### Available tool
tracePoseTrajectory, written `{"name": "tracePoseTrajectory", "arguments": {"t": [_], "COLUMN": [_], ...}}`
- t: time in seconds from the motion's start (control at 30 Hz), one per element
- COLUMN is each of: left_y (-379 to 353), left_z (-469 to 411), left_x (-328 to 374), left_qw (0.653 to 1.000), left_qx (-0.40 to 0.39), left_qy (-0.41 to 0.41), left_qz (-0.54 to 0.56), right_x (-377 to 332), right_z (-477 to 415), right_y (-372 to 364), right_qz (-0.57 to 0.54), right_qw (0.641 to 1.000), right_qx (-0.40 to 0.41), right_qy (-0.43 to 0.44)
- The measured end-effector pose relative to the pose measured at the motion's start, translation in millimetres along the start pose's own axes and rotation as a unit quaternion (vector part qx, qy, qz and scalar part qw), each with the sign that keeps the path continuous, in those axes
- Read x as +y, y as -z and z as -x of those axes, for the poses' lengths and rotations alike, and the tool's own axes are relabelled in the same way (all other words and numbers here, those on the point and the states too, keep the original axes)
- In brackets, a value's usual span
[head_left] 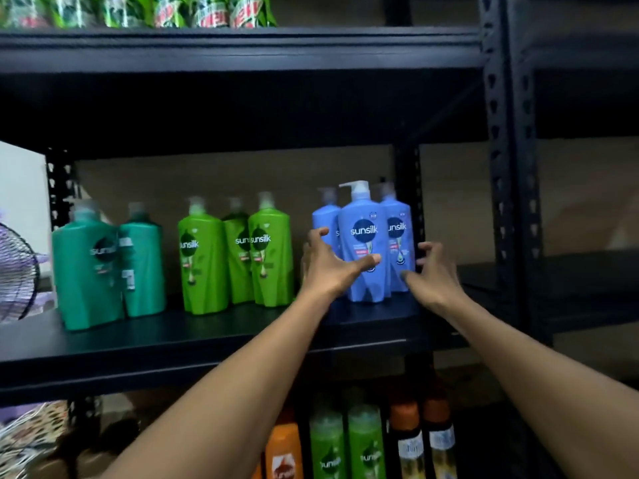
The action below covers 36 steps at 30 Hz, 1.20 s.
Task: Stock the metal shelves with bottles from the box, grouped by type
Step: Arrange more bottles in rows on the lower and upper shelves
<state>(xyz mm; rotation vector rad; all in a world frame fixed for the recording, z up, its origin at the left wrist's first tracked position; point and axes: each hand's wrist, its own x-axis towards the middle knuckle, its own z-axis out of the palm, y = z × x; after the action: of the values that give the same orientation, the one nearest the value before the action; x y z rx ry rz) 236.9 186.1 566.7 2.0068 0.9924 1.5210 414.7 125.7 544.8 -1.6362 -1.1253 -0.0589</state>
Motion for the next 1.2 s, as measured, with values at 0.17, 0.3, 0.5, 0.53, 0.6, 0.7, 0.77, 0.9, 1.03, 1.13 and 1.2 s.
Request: {"name": "tracePoseTrajectory", "arguments": {"t": [0.17, 0.3, 0.5, 0.53, 0.6, 0.7, 0.77, 0.9, 1.03, 1.13, 1.2], "left_y": [-47.2, -65.2, -48.7, -42.6, -30.0, 3.8, 33.7, 93.1, 121.1, 120.6, 113.9], "left_z": [-10.0, -8.6, -0.5, 2.4, 8.7, 20.0, 24.1, 32.4, 37.7, 40.6, 45.1], "left_x": [9.5, 9.0, 10.5, 11.7, 9.1, -4.5, -16.2, -34.0, -35.3, -35.6, -34.4], "left_qw": [0.991, 0.981, 0.980, 0.981, 0.985, 0.988, 0.987, 0.975, 0.969, 0.972, 0.959], "left_qx": [0.060, 0.083, 0.057, 0.062, 0.067, 0.074, 0.085, 0.135, 0.142, 0.133, 0.200], "left_qy": [0.048, 0.086, 0.130, 0.126, 0.115, 0.087, 0.081, 0.107, 0.127, 0.131, 0.075], "left_qz": [-0.105, -0.151, -0.137, -0.130, -0.114, -0.100, -0.111, -0.142, -0.156, -0.144, -0.184], "right_x": [2.2, -2.0, 1.3, -0.4, 0.0, -1.0, 0.2, -1.1, -0.7, 1.2, 4.1], "right_z": [-24.5, -21.3, -17.7, -16.0, -13.7, -9.5, -9.3, -7.9, -7.0, -9.6, -13.9], "right_y": [-14.8, -17.1, -17.0, -16.2, -14.1, -9.7, -8.4, -8.2, -8.9, -9.3, -10.6], "right_qz": [-0.001, 0.016, 0.061, 0.068, 0.081, 0.091, 0.097, 0.100, 0.104, 0.083, 0.068], "right_qw": [0.995, 0.993, 0.991, 0.991, 0.989, 0.987, 0.987, 0.986, 0.987, 0.989, 0.990], "right_qx": [-0.049, -0.061, -0.092, -0.095, -0.101, -0.118, -0.118, -0.121, -0.119, -0.113, -0.105], "right_qy": [-0.087, -0.099, -0.079, -0.071, -0.066, -0.057, -0.052, -0.047, -0.042, -0.050, -0.060]}}
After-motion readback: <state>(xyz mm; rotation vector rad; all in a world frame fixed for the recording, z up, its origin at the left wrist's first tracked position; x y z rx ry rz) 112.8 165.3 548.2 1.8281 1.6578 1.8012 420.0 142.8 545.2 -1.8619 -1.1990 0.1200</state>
